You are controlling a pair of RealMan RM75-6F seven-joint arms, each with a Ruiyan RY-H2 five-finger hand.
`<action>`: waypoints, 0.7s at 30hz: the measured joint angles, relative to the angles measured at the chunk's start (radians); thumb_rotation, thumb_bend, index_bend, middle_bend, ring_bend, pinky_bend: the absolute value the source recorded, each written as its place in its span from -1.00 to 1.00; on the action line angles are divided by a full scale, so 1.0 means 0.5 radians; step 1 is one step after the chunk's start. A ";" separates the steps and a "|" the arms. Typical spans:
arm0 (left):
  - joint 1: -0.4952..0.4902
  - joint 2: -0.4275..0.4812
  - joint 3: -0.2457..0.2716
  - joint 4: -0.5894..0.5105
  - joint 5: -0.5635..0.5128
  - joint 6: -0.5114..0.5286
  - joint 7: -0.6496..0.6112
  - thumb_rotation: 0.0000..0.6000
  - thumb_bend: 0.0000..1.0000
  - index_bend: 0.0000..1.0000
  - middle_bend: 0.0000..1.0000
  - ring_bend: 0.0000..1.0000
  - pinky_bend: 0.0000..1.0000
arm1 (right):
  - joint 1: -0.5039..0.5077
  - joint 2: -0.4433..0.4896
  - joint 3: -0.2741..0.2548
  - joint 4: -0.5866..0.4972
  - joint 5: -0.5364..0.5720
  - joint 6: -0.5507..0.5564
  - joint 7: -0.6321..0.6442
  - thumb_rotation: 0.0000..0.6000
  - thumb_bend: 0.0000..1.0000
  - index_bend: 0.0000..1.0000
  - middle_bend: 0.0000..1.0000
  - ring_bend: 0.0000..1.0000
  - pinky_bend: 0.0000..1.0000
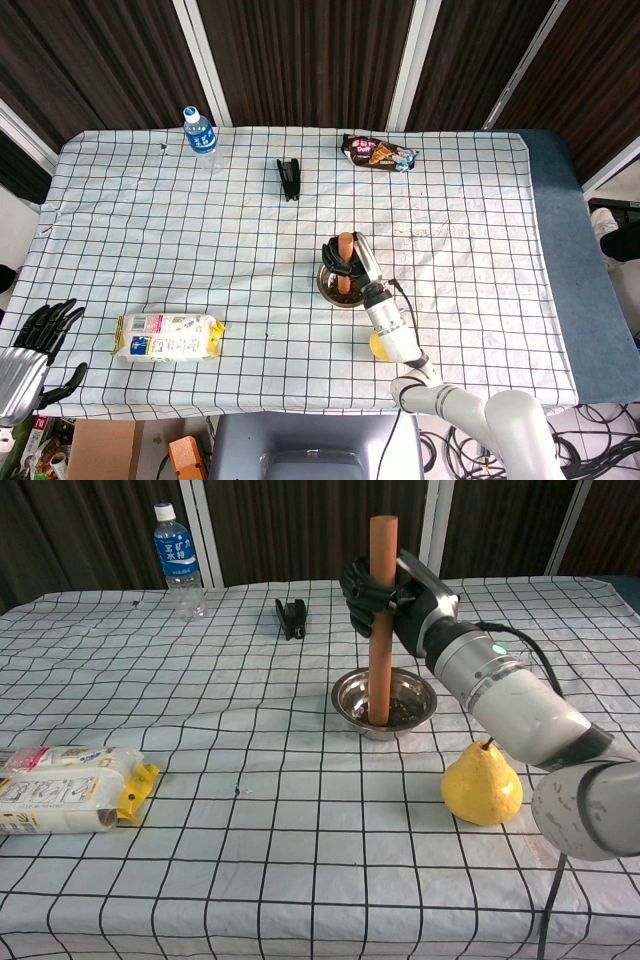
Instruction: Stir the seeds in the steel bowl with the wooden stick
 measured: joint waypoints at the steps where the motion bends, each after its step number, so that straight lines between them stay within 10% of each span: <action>1: 0.000 0.000 -0.001 0.000 -0.001 0.001 0.000 1.00 -0.21 -1.00 -1.00 -1.00 -1.00 | -0.001 0.037 0.008 -0.060 -0.014 0.039 -0.032 1.00 0.52 1.00 1.00 1.00 1.00; 12: 0.005 -0.007 0.000 -0.014 0.013 0.011 0.037 1.00 -0.21 -1.00 -1.00 -1.00 -1.00 | -0.102 0.523 0.020 -0.628 -0.055 0.169 -0.827 1.00 0.52 1.00 1.00 1.00 1.00; 21: -0.010 -0.021 -0.002 -0.022 0.028 -0.006 0.064 1.00 -0.21 -1.00 -1.00 -1.00 -1.00 | -0.320 0.805 -0.233 -0.610 0.032 0.006 -1.774 1.00 0.52 1.00 1.00 0.91 0.91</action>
